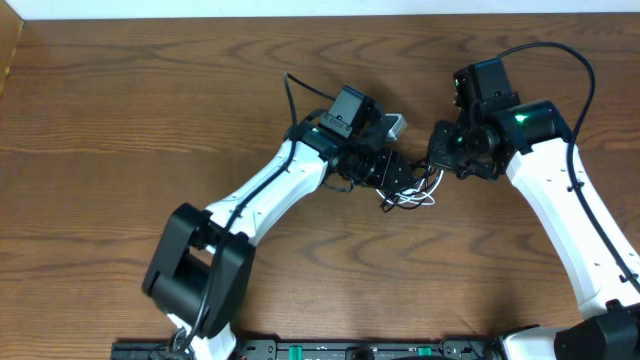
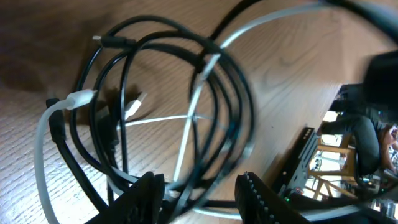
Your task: Untangle cables
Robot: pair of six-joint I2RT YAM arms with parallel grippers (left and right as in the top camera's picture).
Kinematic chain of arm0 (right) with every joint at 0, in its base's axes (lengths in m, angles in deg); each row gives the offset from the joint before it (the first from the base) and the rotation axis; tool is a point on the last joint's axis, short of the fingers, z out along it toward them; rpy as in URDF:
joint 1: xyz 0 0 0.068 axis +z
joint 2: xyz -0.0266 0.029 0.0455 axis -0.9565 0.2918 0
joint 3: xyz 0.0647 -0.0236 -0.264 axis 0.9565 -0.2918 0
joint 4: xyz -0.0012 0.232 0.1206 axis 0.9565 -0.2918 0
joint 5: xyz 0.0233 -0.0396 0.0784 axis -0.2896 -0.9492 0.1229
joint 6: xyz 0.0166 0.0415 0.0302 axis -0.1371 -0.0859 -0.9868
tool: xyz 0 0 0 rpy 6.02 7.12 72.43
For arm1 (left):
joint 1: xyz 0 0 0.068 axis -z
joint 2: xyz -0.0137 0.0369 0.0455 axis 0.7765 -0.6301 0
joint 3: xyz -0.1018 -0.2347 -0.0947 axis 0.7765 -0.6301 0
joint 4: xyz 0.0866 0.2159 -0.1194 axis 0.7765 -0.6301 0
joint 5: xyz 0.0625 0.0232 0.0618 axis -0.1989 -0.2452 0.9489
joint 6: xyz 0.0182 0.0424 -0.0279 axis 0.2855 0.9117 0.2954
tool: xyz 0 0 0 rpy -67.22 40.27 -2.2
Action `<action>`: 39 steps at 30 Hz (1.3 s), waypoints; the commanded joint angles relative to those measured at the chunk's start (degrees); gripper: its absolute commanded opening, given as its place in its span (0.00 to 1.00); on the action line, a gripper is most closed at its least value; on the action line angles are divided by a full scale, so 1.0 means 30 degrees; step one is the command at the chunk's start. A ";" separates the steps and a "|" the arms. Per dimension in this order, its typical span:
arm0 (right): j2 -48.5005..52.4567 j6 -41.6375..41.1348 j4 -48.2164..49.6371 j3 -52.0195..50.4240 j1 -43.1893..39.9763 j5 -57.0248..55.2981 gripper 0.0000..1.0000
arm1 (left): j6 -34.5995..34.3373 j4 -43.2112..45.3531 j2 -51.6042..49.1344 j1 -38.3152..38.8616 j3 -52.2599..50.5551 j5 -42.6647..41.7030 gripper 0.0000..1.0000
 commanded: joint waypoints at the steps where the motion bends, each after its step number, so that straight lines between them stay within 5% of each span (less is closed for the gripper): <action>1: -0.0124 -0.0182 -0.0087 -0.0066 -0.0036 -0.0015 0.01 | 0.0517 0.0058 -0.0831 -0.0007 0.0189 -0.0466 0.42; 15: -0.0124 -0.0182 0.0015 -0.0066 -0.0036 -0.0015 0.01 | 0.0590 0.0058 -0.1894 0.0823 0.0175 -0.0401 0.41; 22: -0.0124 -0.0182 0.0036 -0.0066 -0.0036 -0.0022 0.01 | 0.0510 0.0000 -0.2208 0.0896 0.0175 -0.0452 0.08; 39: -0.0117 0.0189 -0.0087 -0.0080 -0.0036 -0.0743 0.04 | -0.1923 -0.1180 -0.1195 -0.0452 0.0248 -0.0452 0.08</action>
